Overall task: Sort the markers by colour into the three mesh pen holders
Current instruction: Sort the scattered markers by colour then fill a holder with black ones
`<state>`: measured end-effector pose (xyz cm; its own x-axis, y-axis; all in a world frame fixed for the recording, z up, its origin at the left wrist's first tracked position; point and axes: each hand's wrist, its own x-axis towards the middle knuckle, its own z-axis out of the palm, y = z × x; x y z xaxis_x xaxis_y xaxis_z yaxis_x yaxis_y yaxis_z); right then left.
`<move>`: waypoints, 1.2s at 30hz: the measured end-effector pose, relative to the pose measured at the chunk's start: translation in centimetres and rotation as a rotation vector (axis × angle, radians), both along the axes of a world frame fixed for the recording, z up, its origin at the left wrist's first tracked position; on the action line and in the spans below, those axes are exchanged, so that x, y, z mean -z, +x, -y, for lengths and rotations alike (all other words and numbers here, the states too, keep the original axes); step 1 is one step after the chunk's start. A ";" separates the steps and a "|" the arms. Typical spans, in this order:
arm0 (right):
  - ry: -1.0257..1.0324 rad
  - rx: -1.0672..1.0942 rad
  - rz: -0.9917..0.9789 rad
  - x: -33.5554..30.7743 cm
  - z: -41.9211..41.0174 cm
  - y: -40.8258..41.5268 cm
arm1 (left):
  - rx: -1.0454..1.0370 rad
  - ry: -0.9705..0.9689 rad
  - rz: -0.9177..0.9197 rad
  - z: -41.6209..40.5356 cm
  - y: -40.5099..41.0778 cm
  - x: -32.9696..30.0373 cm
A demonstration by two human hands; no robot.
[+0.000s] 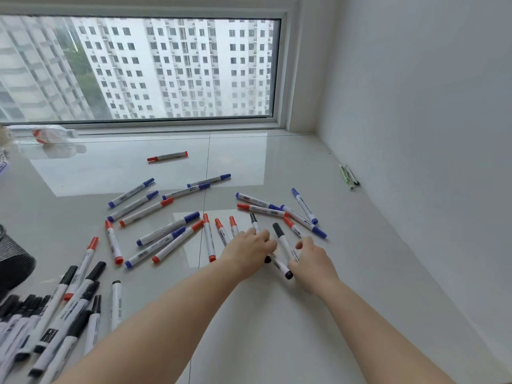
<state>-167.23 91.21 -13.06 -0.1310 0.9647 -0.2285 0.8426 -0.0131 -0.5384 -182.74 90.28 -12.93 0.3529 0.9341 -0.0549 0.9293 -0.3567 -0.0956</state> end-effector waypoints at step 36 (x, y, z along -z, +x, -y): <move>0.030 -0.149 -0.252 1.6 16.4 -17.3 | -1.002 -0.166 0.935 19.0 -15.2 -1.6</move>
